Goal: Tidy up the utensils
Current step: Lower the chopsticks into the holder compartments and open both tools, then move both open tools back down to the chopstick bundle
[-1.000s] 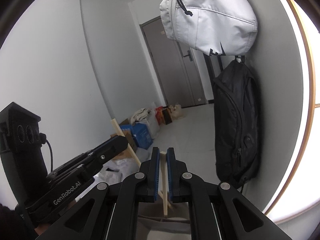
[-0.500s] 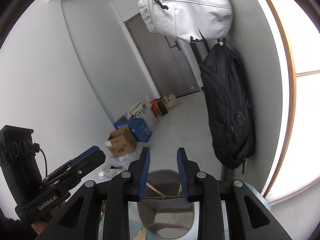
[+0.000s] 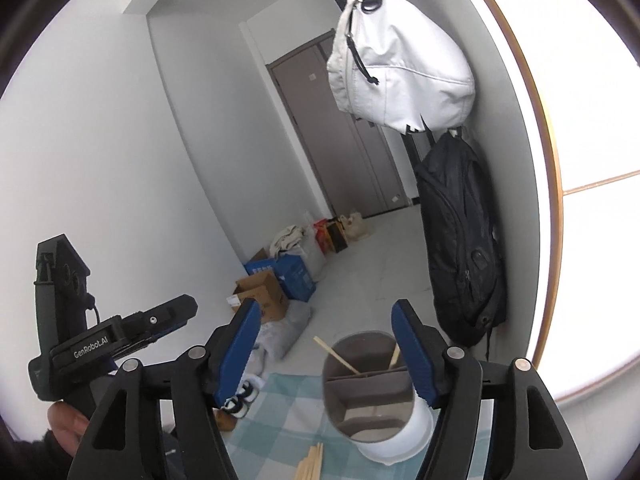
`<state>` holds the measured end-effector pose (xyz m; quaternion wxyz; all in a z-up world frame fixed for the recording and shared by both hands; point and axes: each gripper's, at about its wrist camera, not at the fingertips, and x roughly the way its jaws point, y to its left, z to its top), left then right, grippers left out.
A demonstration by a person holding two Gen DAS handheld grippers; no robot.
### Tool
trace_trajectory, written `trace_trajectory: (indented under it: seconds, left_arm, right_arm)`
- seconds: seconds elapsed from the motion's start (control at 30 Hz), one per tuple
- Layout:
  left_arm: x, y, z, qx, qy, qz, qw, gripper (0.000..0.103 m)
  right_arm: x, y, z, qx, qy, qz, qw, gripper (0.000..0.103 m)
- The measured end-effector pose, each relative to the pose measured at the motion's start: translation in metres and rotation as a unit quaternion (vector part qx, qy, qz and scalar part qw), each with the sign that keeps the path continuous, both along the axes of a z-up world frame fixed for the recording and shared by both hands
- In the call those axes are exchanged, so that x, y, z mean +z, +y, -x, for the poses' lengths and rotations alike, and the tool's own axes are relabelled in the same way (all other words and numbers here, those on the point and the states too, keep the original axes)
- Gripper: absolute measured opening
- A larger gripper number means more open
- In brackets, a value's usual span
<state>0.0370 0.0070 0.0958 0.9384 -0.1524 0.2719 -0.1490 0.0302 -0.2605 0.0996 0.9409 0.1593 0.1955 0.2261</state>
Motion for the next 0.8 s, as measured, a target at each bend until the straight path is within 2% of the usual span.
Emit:
trace_trajectory:
  seconds: [0.13,0.27,0.3,0.4,0.5,0.6,0.7,0.8]
  left_arm:
    - [0.001,0.007,0.017,0.016,0.008,-0.009,0.9998,0.075]
    - [-0.01,0.016,0.035,0.037,0.012,-0.028,0.9989,0.076]
    - [-0.015,0.019,0.041,0.044,0.009,-0.031,0.9985,0.076]
    - [-0.037,0.029,0.052,0.076,0.005,-0.035,0.9965,0.089]
    - [-0.062,0.039,0.054,0.095,0.02,-0.027,0.995,0.089]
    - [-0.086,0.045,0.051,0.118,0.036,-0.03,0.9919,0.089]
    - [-0.106,0.053,0.044,0.133,0.052,-0.035,0.9891,0.089]
    - [-0.122,0.065,0.038,0.141,0.069,-0.032,0.9872,0.089]
  right_arm:
    - [0.004,0.009,0.021,0.01,-0.014,0.002,1.0,0.082]
    - [-0.003,0.023,0.036,0.029,-0.015,0.024,0.999,0.087]
    - [-0.007,0.028,0.039,0.036,-0.015,0.032,0.999,0.088]
    - [-0.023,0.043,0.046,0.053,-0.014,0.058,0.997,0.092]
    - [-0.044,0.062,0.049,0.071,-0.004,0.096,0.993,0.092]
    - [-0.071,0.082,0.046,0.098,0.029,0.127,0.987,0.092]
    - [-0.1,0.102,0.031,0.12,0.087,0.152,0.977,0.091]
    - [-0.127,0.12,0.012,0.14,0.138,0.173,0.965,0.082]
